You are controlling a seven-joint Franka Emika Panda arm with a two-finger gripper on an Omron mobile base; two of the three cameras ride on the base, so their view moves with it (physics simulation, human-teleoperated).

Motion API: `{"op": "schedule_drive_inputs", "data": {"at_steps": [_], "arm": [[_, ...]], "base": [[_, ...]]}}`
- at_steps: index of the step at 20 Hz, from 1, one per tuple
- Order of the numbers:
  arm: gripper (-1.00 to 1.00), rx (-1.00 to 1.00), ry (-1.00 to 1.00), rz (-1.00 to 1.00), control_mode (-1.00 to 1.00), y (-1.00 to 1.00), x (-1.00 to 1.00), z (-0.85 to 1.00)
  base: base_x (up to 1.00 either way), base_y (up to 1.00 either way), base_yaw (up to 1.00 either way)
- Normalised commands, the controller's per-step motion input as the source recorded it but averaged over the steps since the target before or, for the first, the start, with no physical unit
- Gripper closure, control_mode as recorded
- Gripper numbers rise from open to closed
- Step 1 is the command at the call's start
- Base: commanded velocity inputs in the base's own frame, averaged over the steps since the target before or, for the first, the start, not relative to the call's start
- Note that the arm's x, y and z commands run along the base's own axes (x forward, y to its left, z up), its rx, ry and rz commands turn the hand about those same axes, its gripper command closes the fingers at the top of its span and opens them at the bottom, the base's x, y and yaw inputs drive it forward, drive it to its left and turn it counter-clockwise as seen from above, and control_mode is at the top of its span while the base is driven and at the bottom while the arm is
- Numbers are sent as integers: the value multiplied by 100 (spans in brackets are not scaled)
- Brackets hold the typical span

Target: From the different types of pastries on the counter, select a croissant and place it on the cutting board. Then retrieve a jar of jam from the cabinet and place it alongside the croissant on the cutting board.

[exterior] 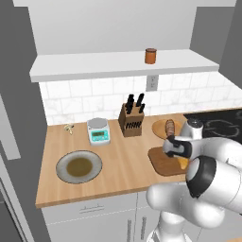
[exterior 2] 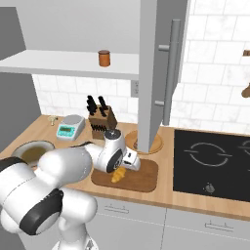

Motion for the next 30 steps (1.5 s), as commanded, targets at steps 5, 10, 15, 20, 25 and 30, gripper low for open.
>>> {"op": "schedule_drive_inputs", "data": {"at_steps": [5, 10, 15, 20, 25, 30], "arm": [[-100, 0, -6, 0, -100, 0, 24, -14], [-100, 0, -1, 0, -100, -17, 22, -18], [-100, 0, -4, 0, -100, -9, 13, -19], [-100, -6, -14, 0, -100, 0, 8, 16], [-100, -18, -21, 0, -100, 5, 3, 81], [-100, -7, -18, 1, -100, 16, 0, 100]], "base": [[0, 0, 0], [0, 0, 0], [0, 0, 0], [0, 0, 0], [0, 0, 0], [0, 0, 0]]}}
